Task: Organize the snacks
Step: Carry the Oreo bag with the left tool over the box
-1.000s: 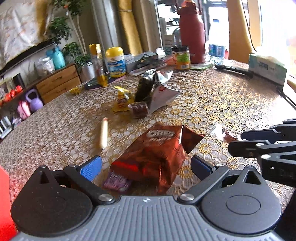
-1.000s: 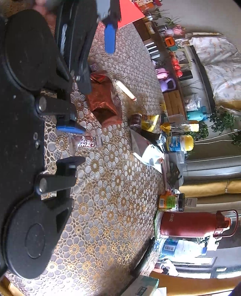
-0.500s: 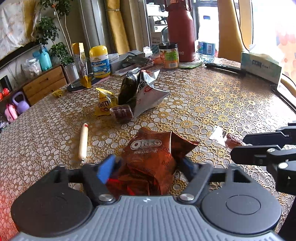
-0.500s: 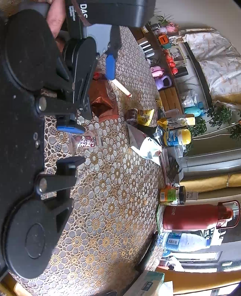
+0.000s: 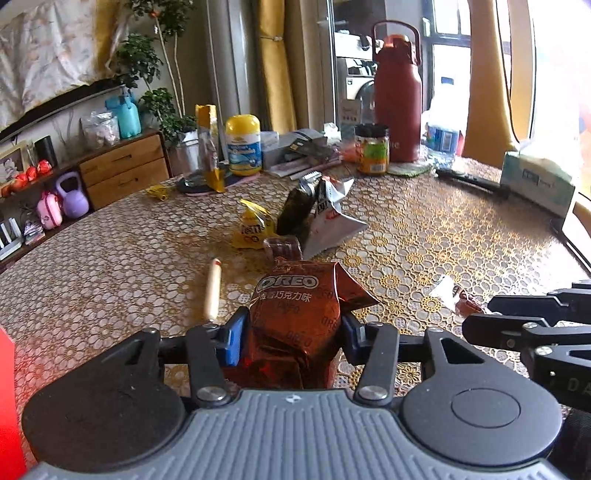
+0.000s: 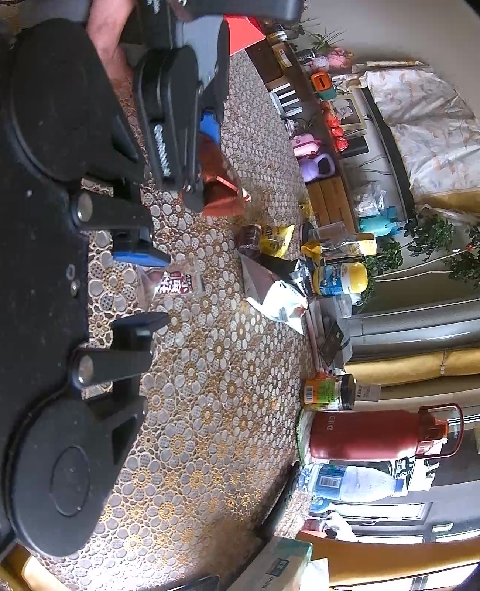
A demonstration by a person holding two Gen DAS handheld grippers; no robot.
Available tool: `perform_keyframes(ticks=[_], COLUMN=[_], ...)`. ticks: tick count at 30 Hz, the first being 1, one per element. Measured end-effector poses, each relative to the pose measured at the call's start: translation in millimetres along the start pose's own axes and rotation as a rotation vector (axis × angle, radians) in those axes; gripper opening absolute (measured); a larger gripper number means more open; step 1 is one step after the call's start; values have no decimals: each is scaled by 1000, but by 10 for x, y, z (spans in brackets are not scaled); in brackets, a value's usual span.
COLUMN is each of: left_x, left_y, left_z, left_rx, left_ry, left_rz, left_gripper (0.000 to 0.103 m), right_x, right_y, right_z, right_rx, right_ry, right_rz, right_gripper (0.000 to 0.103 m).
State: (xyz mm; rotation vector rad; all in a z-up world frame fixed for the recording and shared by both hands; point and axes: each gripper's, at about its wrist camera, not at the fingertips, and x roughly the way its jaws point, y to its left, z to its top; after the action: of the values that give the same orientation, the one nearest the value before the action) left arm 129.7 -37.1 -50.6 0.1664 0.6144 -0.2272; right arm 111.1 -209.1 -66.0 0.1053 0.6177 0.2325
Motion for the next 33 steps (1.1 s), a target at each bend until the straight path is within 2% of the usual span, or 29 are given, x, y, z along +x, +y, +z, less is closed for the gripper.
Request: perform_keyframes(ticks=[14,24,33], left_x=[-555,-976,-1367], left_y=[291,544,750], left_z=[-84,-194,-282], left_rx=[-123,-202,-237], left_ry=[-35,-77,-138], left_rz=[43,71,128], left_gripper=[49,49,49], right_x=[-179,-299,-411], right_y=[245,551,919], right_z=[103,159,196], right_rx=[-45,-105,-179], right_ry=[-46,-69,-93], right_rz=[34,78,139], right_gripper=[25,25,25])
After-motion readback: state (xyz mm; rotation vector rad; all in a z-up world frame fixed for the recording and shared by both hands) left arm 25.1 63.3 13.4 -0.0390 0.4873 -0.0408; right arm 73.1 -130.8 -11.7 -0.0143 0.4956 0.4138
